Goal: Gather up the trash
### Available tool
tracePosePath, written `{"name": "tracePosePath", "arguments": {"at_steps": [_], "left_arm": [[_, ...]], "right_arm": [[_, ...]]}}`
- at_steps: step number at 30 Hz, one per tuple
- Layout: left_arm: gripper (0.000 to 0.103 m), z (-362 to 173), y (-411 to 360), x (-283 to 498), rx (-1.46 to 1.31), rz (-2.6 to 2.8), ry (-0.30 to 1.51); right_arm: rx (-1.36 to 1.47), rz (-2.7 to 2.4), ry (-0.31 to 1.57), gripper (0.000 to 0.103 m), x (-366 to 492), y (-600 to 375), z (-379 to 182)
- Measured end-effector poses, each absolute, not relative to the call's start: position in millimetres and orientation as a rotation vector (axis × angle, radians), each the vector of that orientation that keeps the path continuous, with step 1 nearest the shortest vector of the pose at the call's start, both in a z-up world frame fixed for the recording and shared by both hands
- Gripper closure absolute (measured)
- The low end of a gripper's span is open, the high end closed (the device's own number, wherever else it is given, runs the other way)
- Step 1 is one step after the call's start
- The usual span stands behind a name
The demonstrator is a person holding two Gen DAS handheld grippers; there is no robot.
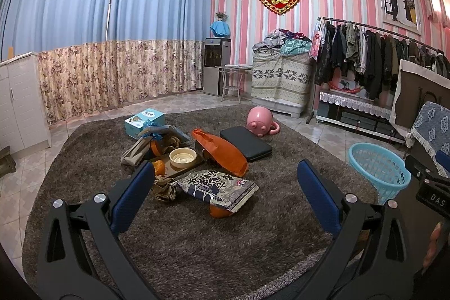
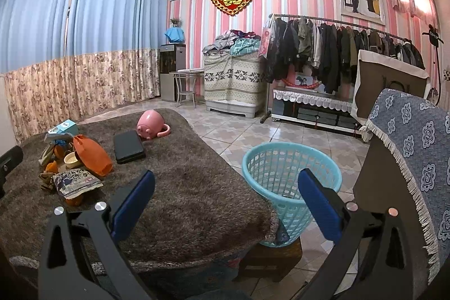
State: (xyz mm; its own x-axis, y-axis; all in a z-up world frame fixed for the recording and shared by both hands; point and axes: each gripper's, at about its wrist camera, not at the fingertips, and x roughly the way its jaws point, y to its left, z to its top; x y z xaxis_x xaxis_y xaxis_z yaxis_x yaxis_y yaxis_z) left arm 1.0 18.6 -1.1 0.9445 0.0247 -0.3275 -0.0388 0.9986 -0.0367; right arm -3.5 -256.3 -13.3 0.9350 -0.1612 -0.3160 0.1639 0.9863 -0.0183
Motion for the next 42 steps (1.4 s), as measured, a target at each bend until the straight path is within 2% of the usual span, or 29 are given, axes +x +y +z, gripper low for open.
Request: {"name": "tracePosePath", "arguments": {"at_steps": [26, 35, 39, 42], "left_arm": [[0.005, -12.1, 25.8, 14.3, -0.053, 0.043, 0.343], [0.005, -13.5, 73.4, 22.3, -0.016, 0.145, 0.336], [0.005, -27.4, 110.8, 30.3, -0.021, 0.219, 0.378], [0.005, -39.5, 137.5, 37.0, -0.029, 0.262, 0.415]], "right_arm": [[-0.028, -0.178, 0.327, 0.004, 13.0, -248.0, -19.0], [0.027, -0.097, 0.418, 0.004, 48.7, -234.2, -27.0], [-0.045, -0.057, 0.372, 0.004, 61.1, -200.3, -27.5], [-0.120, -0.003, 0.404, 0.004, 79.0, -169.3, -33.1]]}}
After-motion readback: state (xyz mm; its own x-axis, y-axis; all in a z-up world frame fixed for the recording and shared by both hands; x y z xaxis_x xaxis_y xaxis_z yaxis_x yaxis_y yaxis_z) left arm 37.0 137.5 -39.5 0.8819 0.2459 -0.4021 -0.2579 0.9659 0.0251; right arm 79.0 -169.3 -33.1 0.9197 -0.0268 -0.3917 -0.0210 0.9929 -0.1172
